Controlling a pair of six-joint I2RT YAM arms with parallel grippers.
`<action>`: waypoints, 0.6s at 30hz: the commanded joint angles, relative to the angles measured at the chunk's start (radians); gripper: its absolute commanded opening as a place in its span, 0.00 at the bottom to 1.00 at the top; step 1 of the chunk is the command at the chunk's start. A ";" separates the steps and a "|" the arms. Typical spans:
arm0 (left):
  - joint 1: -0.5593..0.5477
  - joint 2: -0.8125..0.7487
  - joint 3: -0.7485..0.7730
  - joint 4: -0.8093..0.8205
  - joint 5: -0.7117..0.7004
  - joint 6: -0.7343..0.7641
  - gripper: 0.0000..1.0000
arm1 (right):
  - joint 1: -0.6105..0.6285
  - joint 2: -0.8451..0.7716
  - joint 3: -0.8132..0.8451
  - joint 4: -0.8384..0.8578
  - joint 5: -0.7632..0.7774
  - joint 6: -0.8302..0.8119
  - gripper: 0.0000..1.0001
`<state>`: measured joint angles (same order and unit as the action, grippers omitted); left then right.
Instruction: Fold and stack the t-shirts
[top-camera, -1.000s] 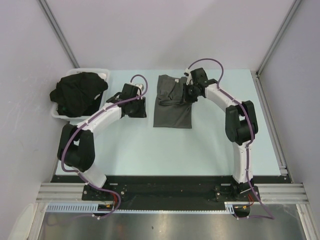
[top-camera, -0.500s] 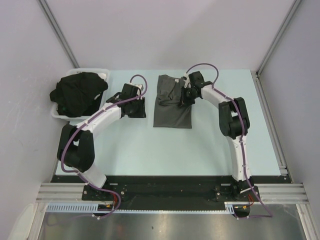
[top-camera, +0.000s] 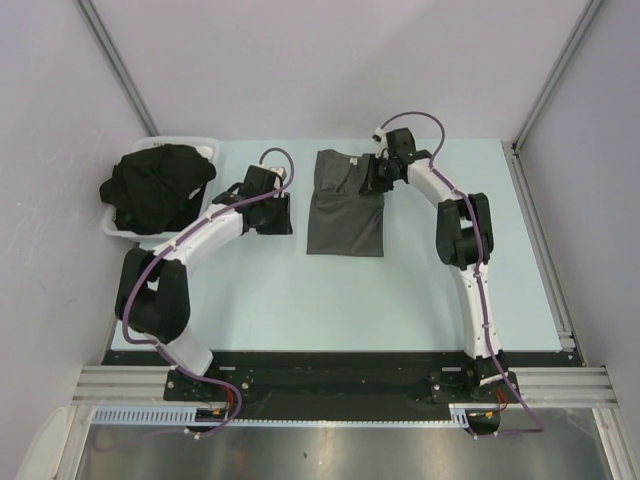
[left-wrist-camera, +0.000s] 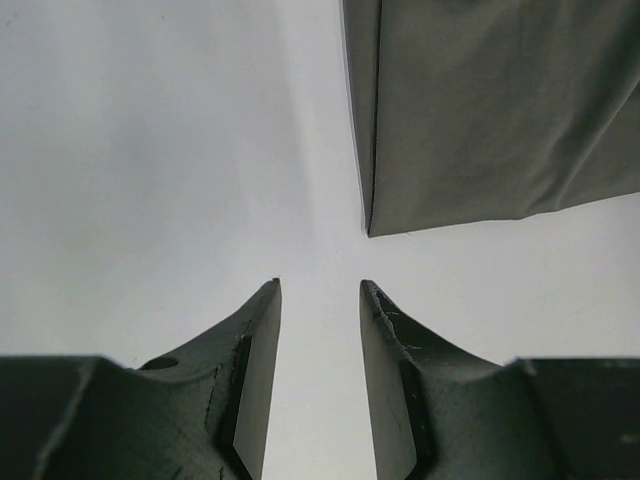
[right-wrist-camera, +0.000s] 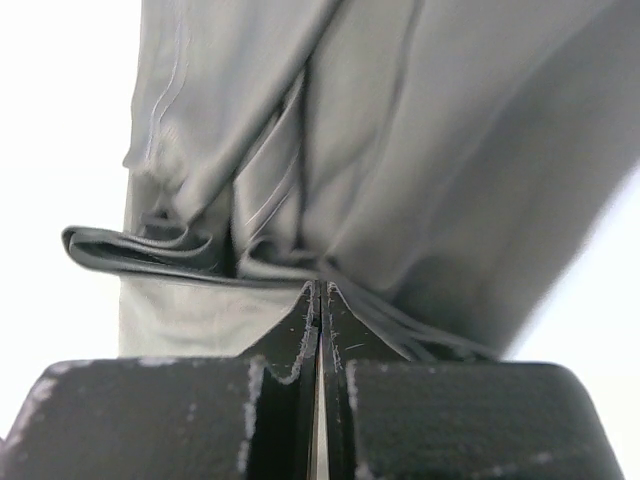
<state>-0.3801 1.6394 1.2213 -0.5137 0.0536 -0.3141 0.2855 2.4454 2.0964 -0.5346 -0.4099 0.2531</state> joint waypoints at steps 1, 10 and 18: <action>0.006 0.005 0.047 -0.003 -0.021 -0.013 0.42 | -0.031 0.043 0.085 -0.005 -0.018 0.003 0.00; 0.006 0.014 0.030 0.014 0.003 -0.022 0.42 | -0.037 0.005 0.087 -0.016 -0.038 0.014 0.00; 0.006 0.036 -0.063 0.161 0.156 -0.086 0.50 | -0.037 -0.281 -0.209 0.019 0.013 0.006 0.00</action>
<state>-0.3798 1.6646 1.2125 -0.4637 0.1104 -0.3435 0.2470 2.3764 1.9884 -0.5415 -0.4175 0.2611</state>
